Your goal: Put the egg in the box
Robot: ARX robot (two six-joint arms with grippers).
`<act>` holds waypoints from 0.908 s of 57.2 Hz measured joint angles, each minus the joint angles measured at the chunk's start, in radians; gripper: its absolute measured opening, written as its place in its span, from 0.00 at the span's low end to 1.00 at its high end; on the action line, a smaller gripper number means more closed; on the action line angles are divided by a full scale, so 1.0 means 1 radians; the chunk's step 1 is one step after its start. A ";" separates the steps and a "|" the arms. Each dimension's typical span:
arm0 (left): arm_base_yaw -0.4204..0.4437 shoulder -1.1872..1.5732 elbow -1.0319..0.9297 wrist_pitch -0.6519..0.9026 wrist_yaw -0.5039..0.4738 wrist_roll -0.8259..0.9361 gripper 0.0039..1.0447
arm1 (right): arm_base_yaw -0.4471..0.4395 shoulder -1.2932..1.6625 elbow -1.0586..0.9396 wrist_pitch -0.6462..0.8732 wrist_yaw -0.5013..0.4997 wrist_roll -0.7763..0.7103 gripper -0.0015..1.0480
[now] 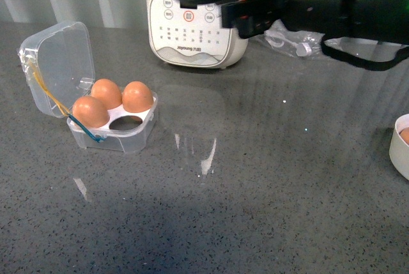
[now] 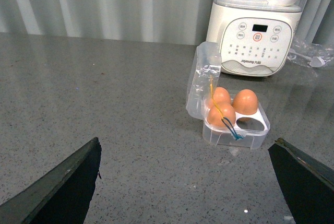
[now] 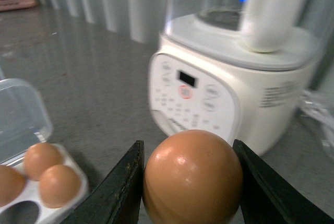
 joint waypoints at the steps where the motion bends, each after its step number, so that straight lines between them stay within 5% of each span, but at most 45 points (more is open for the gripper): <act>1: 0.000 0.000 0.000 0.000 0.000 0.000 0.94 | 0.011 0.011 0.007 -0.001 -0.019 -0.002 0.41; 2: 0.000 0.000 0.000 0.000 0.000 0.000 0.94 | 0.022 0.020 0.013 -0.003 -0.041 -0.002 0.41; 3: 0.000 0.000 0.000 0.000 0.000 0.000 0.94 | 0.104 0.055 -0.011 -0.060 -0.405 -0.102 0.41; 52: 0.000 0.000 0.000 0.000 0.000 0.000 0.94 | 0.167 0.244 0.216 -0.204 -0.235 -0.169 0.41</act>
